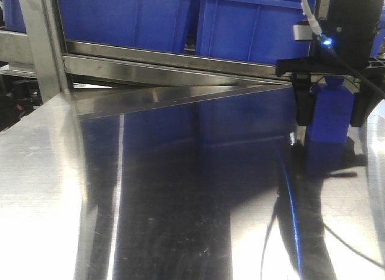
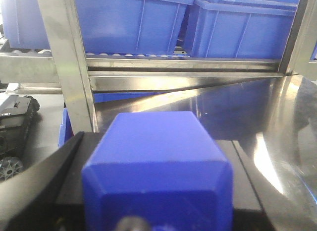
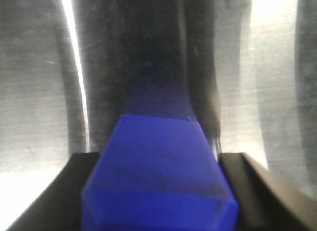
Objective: Pick and sort blue part to right shelf
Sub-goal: 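Lift the blue block with the right gripper, holding both blocks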
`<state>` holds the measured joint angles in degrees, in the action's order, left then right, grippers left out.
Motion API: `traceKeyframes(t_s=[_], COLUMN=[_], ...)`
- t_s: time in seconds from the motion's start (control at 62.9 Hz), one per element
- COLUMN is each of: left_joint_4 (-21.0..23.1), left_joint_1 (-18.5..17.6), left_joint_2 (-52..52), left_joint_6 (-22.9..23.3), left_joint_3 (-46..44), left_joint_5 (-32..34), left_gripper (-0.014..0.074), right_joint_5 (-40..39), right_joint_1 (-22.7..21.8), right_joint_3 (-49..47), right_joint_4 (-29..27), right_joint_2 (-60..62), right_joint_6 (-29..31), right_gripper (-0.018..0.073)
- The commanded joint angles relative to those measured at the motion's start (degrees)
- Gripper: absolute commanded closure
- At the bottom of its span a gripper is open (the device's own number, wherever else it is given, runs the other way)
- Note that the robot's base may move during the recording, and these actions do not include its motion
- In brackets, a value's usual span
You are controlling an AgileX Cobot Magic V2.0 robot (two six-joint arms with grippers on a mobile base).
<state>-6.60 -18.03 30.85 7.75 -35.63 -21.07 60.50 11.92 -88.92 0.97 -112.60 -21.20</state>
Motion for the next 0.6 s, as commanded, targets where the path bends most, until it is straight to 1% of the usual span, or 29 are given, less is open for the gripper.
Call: traceKeyframes(t_s=[0.0, 0.048, 0.095, 0.207, 0.286, 0.397, 0.508, 0.588], left_joint_4=[0.51, 0.07, -0.59, -3.27, -5.89, -9.77, -12.65, -14.46], left_joint_1=[-0.31, -0.31, -0.31, -0.31, -0.21, -0.22, -0.22, -0.22], left_joint_2=[-0.17, -0.43, -0.89, -2.46, -4.16, -7.59, -12.08, -15.87], left_joint_6=[0.95, 0.95, 0.95, 0.95, 2.23, 4.41, 8.44, 10.98], left_joint_3=[-1.67, -1.67, -1.67, -1.67, -1.62, -0.47, 1.9, 3.95], left_joint_5=[5.07, 4.39, 3.54, 0.12, -3.01, -4.85, -5.91, -7.22], left_gripper=[0.0282, 0.0282, 0.0282, 0.0282, 0.0282, 0.0283, 0.0283, 0.0283], right_joint_5=[-1.14, -1.22, -1.22, -1.22, -1.38, -1.61, -1.61, -2.19], right_joint_1=[0.06, 0.06, 0.06, 0.06, 0.06, 0.06, 0.17, 0.89], right_joint_3=[-2.06, -2.06, -2.06, -2.06, -2.06, -2.06, -1.47, -0.13], right_joint_4=[0.88, 0.88, 0.88, 0.88, 0.93, 1.87, 3.41, 5.95], right_joint_2=[3.5, 3.63, 3.76, 4.46, 5.55, 7.46, 9.77, 12.24], right_joint_6=[-0.03, -0.03, -0.03, -0.03, 0.35, 0.58, 0.7, 0.71], right_gripper=[0.0211, 0.0286, 0.0309, 0.0311, 0.0311, 0.0311, 0.0311, 0.0311])
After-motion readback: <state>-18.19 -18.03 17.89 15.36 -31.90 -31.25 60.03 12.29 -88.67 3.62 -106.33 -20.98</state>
